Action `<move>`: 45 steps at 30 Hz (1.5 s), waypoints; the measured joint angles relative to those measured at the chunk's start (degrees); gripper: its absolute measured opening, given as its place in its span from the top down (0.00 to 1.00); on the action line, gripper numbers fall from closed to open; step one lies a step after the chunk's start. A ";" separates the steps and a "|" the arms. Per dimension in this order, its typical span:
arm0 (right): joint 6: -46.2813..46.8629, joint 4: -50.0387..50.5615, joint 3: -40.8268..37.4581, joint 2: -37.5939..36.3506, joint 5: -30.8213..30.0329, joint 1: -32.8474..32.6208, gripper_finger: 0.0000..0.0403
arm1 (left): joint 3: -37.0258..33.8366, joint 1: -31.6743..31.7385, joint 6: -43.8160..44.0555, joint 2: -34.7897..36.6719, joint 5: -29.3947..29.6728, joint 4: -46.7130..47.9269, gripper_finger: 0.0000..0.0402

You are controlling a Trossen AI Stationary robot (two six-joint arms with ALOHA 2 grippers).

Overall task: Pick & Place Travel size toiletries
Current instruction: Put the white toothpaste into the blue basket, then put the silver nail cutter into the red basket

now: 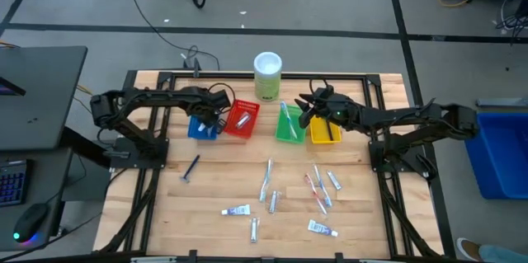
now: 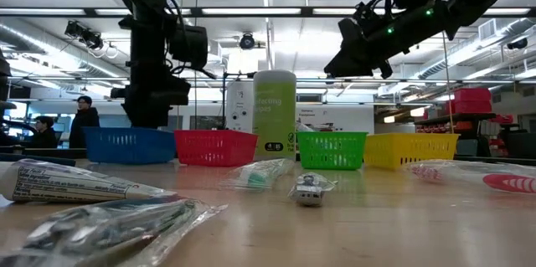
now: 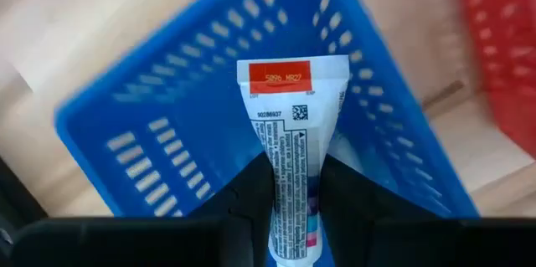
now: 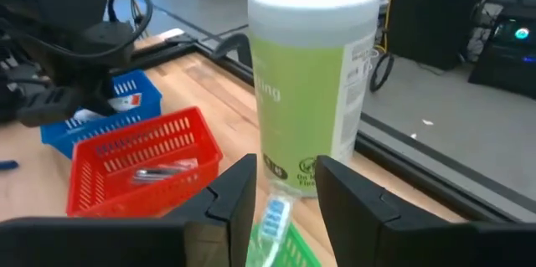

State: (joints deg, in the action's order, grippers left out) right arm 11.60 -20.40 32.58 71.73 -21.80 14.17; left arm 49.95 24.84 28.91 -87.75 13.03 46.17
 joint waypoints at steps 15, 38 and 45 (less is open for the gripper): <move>-3.59 -0.39 0.00 0.74 8.76 0.00 0.66 | 0.19 -0.39 -5.83 -0.11 -0.88 0.61 0.60; -24.35 -10.87 -0.07 0.98 40.25 -14.42 0.65 | 4.73 -24.89 0.73 27.34 9.19 5.65 0.60; -25.41 -17.44 -0.04 1.02 28.95 -19.10 0.59 | -6.91 -34.89 1.93 30.10 9.34 -16.23 0.60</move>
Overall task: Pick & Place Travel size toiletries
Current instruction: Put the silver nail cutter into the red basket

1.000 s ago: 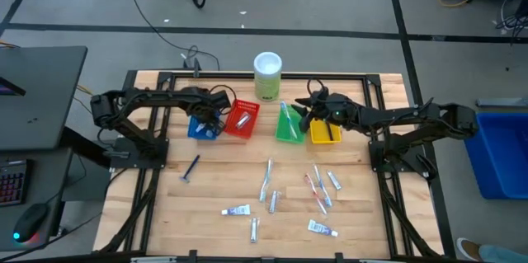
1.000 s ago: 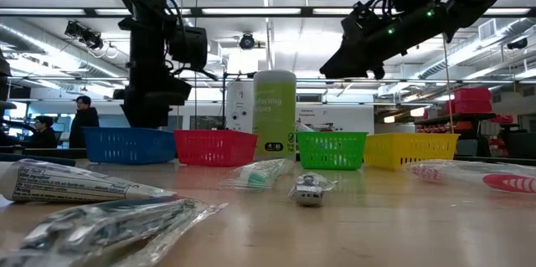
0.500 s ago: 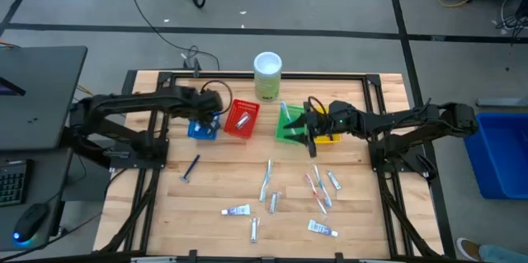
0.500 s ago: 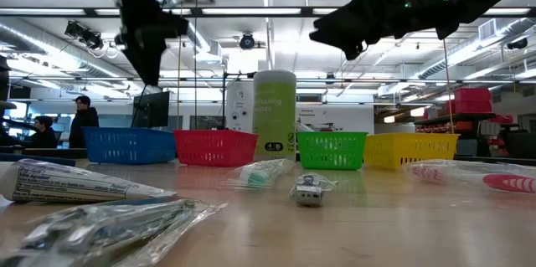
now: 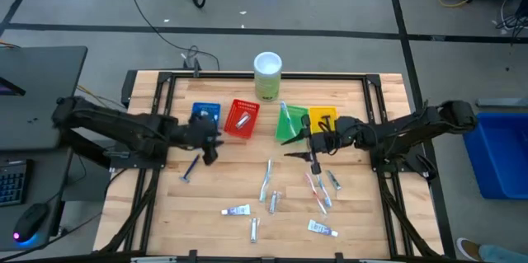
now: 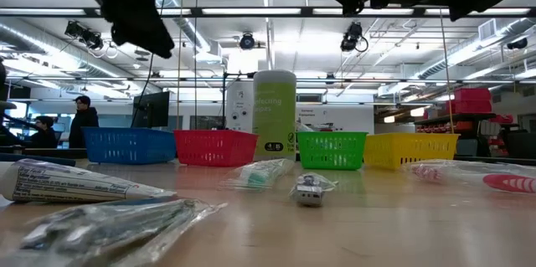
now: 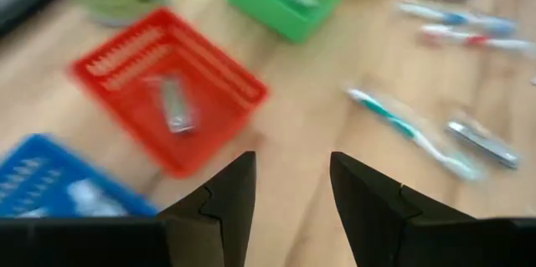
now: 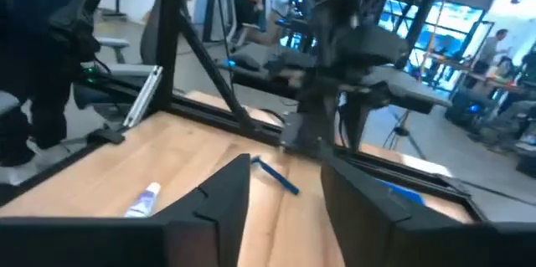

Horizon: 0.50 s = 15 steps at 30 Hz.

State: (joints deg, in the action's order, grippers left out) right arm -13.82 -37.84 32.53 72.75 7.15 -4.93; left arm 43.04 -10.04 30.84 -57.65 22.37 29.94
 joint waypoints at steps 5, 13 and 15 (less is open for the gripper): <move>7.49 0.23 0.30 3.43 0.80 -3.45 0.48 | -6.62 -2.70 -0.96 -1.64 -2.21 -12.82 0.60; 14.86 10.95 7.50 16.91 0.51 -10.50 0.48 | -10.59 -2.97 -5.23 -4.77 -1.06 -24.17 0.60; 14.79 16.33 11.18 20.95 0.49 -11.08 0.49 | -10.41 -2.97 -5.72 -5.99 -0.91 -25.46 0.60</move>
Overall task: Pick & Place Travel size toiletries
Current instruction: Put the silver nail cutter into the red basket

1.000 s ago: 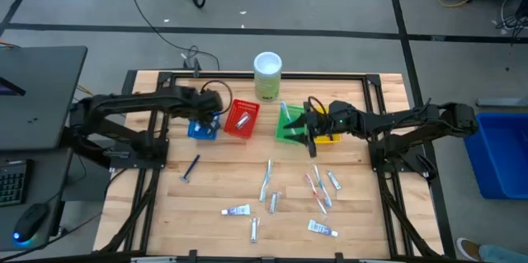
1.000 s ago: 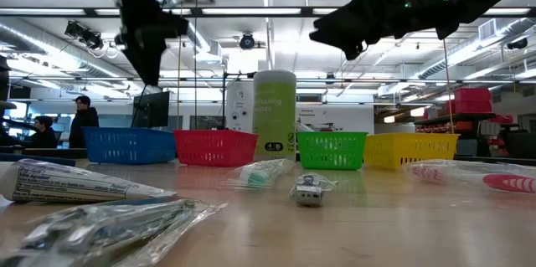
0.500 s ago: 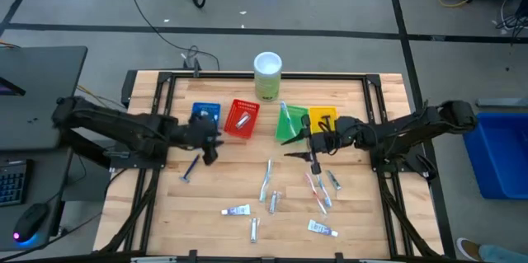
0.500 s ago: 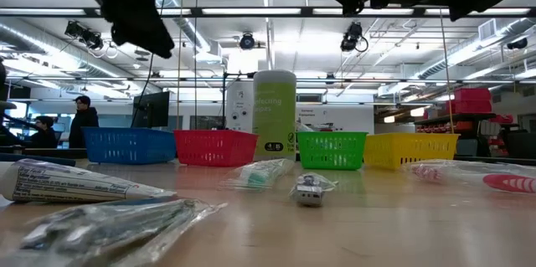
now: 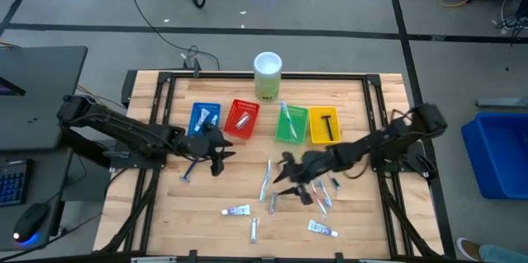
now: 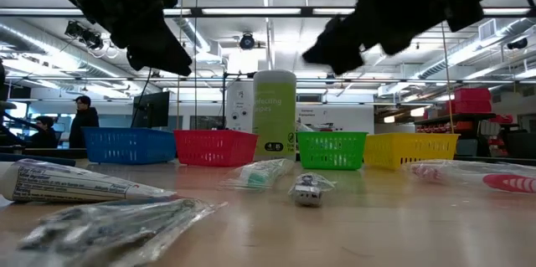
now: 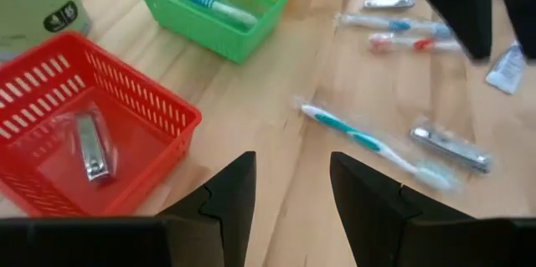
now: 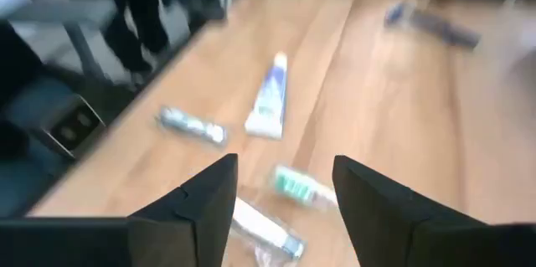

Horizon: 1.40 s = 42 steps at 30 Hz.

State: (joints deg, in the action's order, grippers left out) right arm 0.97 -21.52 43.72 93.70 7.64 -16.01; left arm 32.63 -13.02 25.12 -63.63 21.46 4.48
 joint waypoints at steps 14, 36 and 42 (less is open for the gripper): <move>-8.51 15.33 14.07 16.86 4.87 -0.81 0.49 | -0.12 -0.09 -0.24 -1.99 -3.52 -1.40 0.60; -16.00 15.68 14.23 20.35 3.97 -0.80 0.82 | -0.10 -0.07 -0.42 -1.99 -4.75 -1.56 0.60; -11.95 18.62 13.76 17.34 4.87 -0.97 0.86 | -0.10 -0.07 1.49 -1.99 -4.71 -1.64 0.60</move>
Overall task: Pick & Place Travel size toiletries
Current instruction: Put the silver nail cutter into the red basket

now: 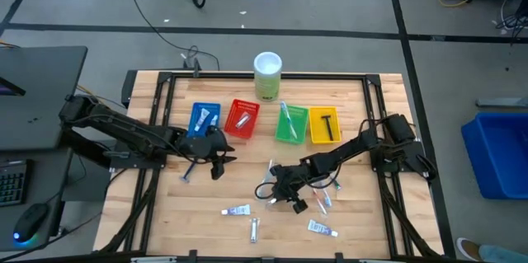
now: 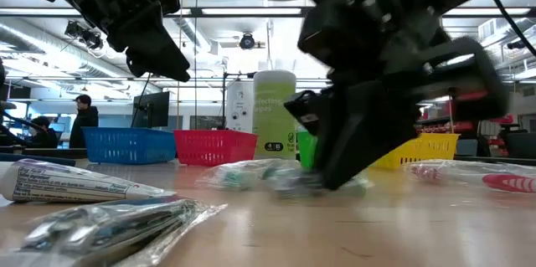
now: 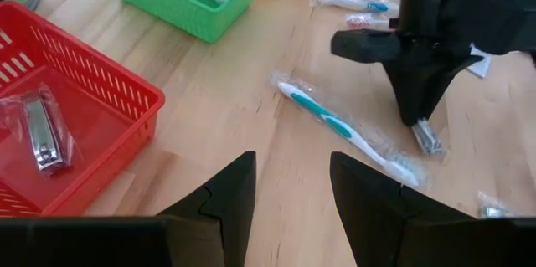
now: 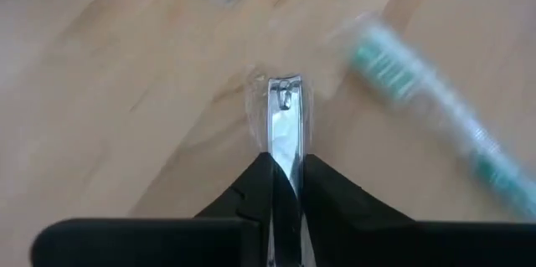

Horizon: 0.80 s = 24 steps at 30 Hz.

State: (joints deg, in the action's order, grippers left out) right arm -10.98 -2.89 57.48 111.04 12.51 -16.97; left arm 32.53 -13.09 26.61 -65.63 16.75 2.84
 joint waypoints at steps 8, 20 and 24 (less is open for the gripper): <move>0.65 -2.41 0.11 -7.37 -12.92 1.10 0.85 | 0.00 -0.01 0.87 0.00 1.16 -4.60 0.60; 11.84 -25.17 0.22 -10.73 -30.37 5.10 0.84 | 0.02 -0.04 -10.89 -0.07 1.86 -7.99 0.59; 14.86 -25.71 0.22 -10.73 -30.31 6.74 0.83 | 0.02 -0.06 -12.49 -0.07 1.89 -9.44 0.54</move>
State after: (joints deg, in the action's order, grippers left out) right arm 3.88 -28.60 57.69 100.31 -17.80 -10.23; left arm 32.56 -13.15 14.13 -65.69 18.65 -6.60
